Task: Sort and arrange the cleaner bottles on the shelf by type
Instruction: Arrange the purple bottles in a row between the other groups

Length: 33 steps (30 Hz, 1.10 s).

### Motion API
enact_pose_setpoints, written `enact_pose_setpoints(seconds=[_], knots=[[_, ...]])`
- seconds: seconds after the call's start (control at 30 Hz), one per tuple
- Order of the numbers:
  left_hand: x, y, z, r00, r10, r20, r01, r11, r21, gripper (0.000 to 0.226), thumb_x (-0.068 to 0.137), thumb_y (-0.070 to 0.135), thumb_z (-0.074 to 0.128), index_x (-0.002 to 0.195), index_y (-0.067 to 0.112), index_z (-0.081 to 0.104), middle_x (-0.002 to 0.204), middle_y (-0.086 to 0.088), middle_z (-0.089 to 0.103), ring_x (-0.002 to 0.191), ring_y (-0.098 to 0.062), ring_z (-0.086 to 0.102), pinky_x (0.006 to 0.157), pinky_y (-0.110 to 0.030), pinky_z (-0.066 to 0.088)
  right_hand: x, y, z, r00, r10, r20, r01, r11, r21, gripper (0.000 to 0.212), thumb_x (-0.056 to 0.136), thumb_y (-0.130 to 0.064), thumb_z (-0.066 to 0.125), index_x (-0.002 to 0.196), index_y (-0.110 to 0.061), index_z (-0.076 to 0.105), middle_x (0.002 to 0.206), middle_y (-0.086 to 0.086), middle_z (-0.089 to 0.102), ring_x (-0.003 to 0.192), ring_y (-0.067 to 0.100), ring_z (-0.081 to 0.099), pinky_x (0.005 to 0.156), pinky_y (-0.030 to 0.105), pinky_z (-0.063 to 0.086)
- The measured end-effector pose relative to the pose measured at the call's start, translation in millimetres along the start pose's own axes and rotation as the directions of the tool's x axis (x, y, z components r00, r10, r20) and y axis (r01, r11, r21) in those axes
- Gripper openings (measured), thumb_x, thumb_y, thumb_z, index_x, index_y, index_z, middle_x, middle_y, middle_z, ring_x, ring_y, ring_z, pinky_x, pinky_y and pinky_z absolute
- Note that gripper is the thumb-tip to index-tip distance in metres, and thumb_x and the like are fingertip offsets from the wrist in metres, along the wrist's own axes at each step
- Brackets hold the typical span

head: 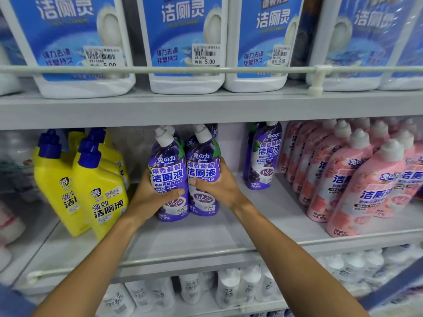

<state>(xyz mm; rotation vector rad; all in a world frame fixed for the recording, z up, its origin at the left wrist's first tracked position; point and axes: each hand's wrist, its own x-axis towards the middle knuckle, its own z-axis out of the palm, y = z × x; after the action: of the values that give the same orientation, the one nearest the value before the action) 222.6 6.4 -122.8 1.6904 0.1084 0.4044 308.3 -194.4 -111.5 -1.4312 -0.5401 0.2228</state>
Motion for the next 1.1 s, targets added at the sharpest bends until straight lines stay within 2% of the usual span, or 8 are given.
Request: enact_pose_setpoints(seconds=[0.23,0.4,0.53,0.67,0.8,0.9,1.03,1.1], knots=[[-2.7,-1.5,-2.1,0.999,-0.001,-0.051,-0.001,0.999,-0.036,0.095,0.054,0.029,0.094,0.138,0.022,0.050,0.120,0.000,0.075,0.107,-0.018,0.074,0.085,-0.036,0.062,8.1,3.4,6.4,0.999,-0.003,0.042,0.003,1.000,-0.013,0.068,0.078,-0.011,0.089,0.135,-0.017,0.052,0.122,0.007,0.074,0.108,0.029,0.074,0.094,0.057,0.059],[-1.2,-1.2,-2.6,0.999,-0.009,-0.053,0.008,1.000,-0.027,0.081,0.070,0.003,0.091,0.138,0.019,0.049,0.120,0.000,0.075,0.107,-0.018,0.073,0.081,-0.029,0.062,4.4,-4.6,5.2,0.998,0.005,0.067,-0.002,1.000,-0.031,0.068,0.078,-0.010,0.089,0.135,-0.016,0.052,0.122,0.007,0.075,0.107,0.028,0.075,0.094,0.057,0.059],[-0.3,-1.8,-3.4,0.999,-0.020,-0.048,0.019,1.000,-0.018,0.082,0.070,0.006,0.092,0.139,0.020,0.049,0.119,0.000,0.075,0.106,-0.018,0.074,0.085,-0.037,0.061,2.0,-13.8,1.9,0.995,-0.006,0.102,0.012,0.998,-0.056,0.057,0.081,-0.009,0.086,0.129,-0.020,0.057,0.119,0.005,0.076,0.106,0.025,0.075,0.093,0.049,0.061],[-1.0,1.3,-5.4,0.997,-0.040,-0.060,0.039,0.999,-0.012,0.090,0.060,0.020,0.099,0.136,0.019,0.051,0.117,0.001,0.076,0.104,-0.018,0.075,0.087,-0.040,0.061,3.7,-28.2,-7.9,0.992,0.031,0.119,-0.010,0.985,-0.174,0.042,0.089,-0.029,0.080,0.125,-0.024,0.058,0.117,-0.003,0.076,0.103,0.013,0.075,0.086,0.032,0.062],[-3.5,5.1,-5.2,0.997,-0.052,-0.055,0.053,0.999,0.008,0.093,0.056,0.027,0.101,0.135,0.021,0.053,0.117,0.001,0.076,0.105,-0.018,0.074,0.086,-0.040,0.060,11.5,-56.1,-27.9,0.996,-0.087,-0.002,0.085,0.974,-0.208,0.036,0.099,-0.046,0.063,0.128,-0.024,0.062,0.119,-0.009,0.071,0.112,0.004,0.068,0.101,0.028,0.055],[-4.9,7.3,-4.6,0.997,-0.052,-0.058,0.053,0.998,0.015,0.093,0.052,0.033,0.096,0.134,0.019,0.055,0.116,0.000,0.076,0.105,-0.019,0.074,0.085,-0.038,0.060,35.3,-77.2,-37.8,0.973,-0.177,-0.151,0.160,0.980,-0.118,0.020,0.103,-0.038,0.060,0.111,-0.022,0.070,0.114,0.004,0.075,0.116,0.024,0.069,0.106,0.042,0.053],[-5.7,10.7,-3.5,0.997,-0.059,-0.051,0.060,0.998,0.023,0.095,0.050,0.034,0.097,0.134,0.020,0.054,0.115,0.001,0.077,0.103,-0.019,0.075,0.086,-0.041,0.060,75.3,-90.4,-44.6,0.966,-0.195,-0.168,0.169,0.973,-0.155,0.021,0.101,-0.020,0.065,0.114,-0.005,0.071,0.102,-0.002,0.070,0.089,0.000,0.062,0.090,0.022,0.050],[-5.8,12.0,-3.0,0.997,-0.062,-0.047,0.063,0.998,0.019,0.096,0.050,0.031,0.100,0.134,0.021,0.053,0.115,0.002,0.077,0.103,-0.018,0.075,0.086,-0.040,0.060,90.6,-92.7,-47.9,0.975,-0.174,-0.141,0.140,0.966,-0.219,0.022,0.098,-0.020,0.070,0.115,-0.006,0.072,0.106,0.000,0.071,0.086,-0.005,0.060,0.087,0.021,0.047]])
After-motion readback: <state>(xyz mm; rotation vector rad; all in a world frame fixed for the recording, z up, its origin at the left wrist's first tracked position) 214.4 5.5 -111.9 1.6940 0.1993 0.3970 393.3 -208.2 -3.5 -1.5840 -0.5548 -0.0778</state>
